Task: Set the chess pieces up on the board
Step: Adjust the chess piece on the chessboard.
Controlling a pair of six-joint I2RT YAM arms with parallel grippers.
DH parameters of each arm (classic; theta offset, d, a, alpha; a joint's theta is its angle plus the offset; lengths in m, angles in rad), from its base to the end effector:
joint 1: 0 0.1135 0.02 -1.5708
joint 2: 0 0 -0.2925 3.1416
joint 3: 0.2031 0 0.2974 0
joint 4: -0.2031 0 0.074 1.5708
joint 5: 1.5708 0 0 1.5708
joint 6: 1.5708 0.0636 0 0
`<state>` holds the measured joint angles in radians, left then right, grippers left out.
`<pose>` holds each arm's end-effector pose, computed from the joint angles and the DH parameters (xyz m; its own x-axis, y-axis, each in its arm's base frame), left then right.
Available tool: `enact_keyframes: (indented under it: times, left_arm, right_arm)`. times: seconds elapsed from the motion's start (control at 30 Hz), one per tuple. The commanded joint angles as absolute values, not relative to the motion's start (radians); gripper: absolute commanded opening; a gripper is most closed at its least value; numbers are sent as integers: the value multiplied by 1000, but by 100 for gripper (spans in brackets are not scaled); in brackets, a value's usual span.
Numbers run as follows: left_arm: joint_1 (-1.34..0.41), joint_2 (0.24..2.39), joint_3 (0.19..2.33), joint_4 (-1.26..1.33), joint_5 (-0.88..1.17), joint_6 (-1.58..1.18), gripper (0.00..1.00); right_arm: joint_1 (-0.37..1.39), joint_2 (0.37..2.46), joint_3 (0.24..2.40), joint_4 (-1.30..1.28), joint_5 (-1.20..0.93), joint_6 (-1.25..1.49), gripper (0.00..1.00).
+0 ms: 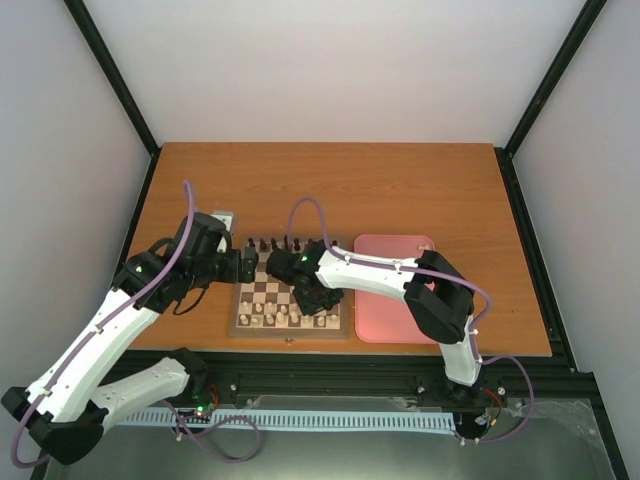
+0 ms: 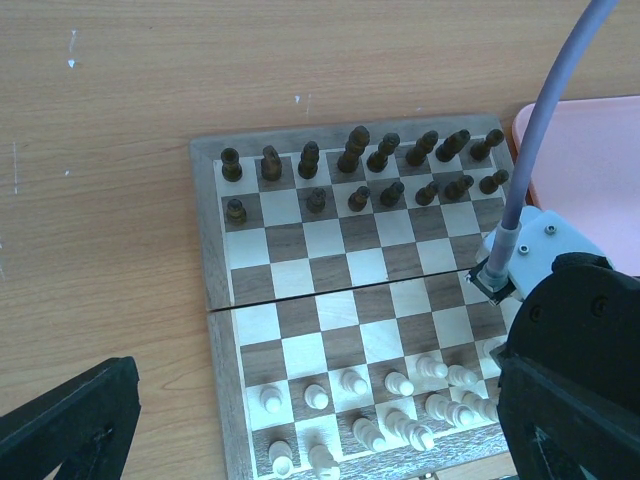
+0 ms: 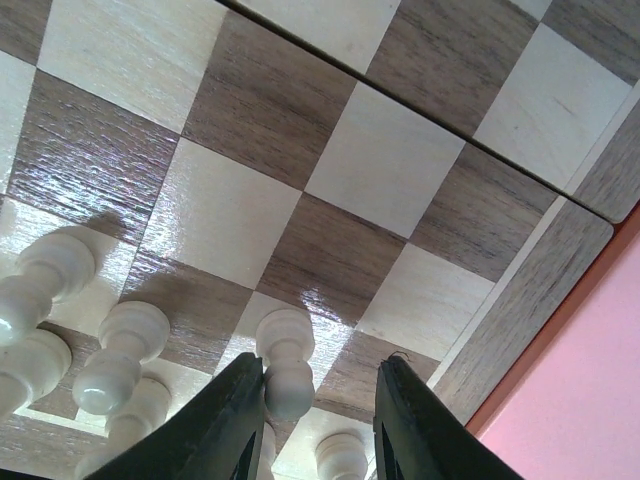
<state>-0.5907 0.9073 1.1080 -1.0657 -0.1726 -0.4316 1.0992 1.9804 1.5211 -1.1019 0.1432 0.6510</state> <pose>0.1738 -0.1034 0.3568 -0.7650 0.0168 -0.6438 0.1499 0.9769 -0.1526 0.2014 0.3749 0.1695 -0.8953 -0.4354 -0.0941 -0.4256 0.8985 -0.1077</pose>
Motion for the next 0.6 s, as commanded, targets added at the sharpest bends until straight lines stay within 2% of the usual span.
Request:
enact_keyframes:
  times: [0.0, 0.57]
  left_arm:
    - [-583, 896, 1108, -1074, -179, -433, 100]
    - [-583, 921, 1105, -1050, -172, -435, 100]
  right_arm:
    - [1100, 1952, 1509, -1102, 153, 667, 32]
    - [1091, 1932, 1589, -1127, 172, 625, 35]
